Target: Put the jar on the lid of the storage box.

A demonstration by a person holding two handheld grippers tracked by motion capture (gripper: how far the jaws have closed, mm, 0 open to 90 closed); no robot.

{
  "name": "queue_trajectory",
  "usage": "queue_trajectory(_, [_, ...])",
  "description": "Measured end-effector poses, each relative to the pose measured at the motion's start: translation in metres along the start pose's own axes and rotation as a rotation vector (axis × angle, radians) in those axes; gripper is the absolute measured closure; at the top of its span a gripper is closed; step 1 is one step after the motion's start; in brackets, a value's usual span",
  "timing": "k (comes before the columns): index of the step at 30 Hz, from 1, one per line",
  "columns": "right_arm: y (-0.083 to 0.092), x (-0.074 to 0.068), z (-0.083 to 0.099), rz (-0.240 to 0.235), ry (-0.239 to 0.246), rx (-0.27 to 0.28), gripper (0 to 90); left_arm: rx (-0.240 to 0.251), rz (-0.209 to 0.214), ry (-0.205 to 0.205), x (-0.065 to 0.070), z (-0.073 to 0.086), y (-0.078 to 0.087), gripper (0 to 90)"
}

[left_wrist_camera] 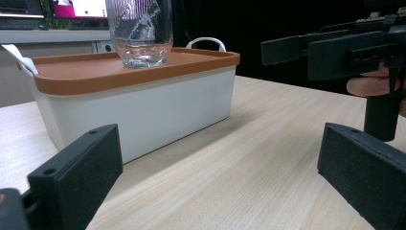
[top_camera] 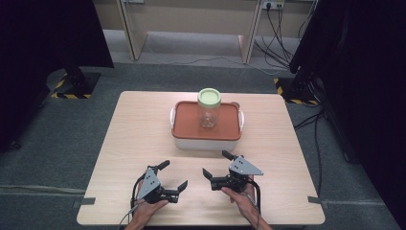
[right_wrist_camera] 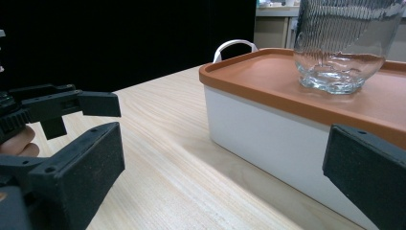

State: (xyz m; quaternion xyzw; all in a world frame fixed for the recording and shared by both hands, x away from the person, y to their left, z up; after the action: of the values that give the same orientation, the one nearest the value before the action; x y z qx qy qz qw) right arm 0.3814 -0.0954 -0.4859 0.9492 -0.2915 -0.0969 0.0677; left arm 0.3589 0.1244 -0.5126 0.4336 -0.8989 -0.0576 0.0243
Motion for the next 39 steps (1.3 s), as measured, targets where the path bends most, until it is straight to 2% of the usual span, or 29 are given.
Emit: queue_trajectory(39, [0.007,-0.011,0.013,-0.016,-0.008,-0.017,0.9,0.001,0.001,-0.002,0.000,0.000,0.000,1.0])
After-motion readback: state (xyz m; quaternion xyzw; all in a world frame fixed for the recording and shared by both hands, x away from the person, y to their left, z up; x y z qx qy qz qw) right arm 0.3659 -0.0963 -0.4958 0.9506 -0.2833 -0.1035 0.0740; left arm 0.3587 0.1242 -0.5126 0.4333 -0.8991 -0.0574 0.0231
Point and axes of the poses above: each handheld gripper's, and its own axes: y roughly backward along the jaws, z roughly out of its underside, x roughly to its right, the point moved 5 cm from there along -y, roughly forward along the jaws, and after that the axes turned 10 degrees about -z, right-handed, at the moved point
